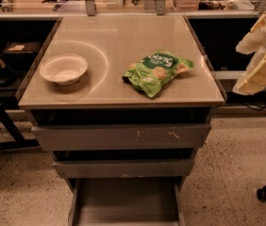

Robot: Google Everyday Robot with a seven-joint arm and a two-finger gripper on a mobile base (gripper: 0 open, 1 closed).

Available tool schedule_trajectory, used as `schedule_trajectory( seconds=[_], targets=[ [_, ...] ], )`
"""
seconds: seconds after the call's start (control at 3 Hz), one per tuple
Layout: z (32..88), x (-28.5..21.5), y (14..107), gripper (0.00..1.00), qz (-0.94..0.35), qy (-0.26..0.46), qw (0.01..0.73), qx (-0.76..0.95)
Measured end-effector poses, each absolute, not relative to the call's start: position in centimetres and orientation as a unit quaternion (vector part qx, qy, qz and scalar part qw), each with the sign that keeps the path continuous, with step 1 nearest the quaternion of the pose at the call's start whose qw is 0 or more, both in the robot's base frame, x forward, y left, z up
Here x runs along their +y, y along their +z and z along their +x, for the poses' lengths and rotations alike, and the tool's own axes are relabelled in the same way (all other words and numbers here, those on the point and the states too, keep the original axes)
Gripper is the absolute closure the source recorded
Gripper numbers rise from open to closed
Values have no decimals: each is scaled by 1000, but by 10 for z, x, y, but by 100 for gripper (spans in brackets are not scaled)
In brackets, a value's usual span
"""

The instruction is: Close bottom drawer

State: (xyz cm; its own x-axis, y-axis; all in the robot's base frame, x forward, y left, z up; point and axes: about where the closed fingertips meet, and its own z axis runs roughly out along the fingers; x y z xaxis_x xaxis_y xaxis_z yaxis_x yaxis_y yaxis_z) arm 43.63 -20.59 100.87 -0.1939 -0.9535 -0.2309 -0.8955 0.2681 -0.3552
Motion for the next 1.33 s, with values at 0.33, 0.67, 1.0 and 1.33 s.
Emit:
schedule_trajectory(
  seconds=[0.33,0.67,1.0,1.33],
  targets=[
    [436,-206,1009,65,-601,-71,205,769],
    [436,-206,1009,88,-601,-71,205,769],
    [436,-206,1009,100,-601,-71,206,769],
    [415,-202,984,100,-602,-53,194,773]
  ],
)
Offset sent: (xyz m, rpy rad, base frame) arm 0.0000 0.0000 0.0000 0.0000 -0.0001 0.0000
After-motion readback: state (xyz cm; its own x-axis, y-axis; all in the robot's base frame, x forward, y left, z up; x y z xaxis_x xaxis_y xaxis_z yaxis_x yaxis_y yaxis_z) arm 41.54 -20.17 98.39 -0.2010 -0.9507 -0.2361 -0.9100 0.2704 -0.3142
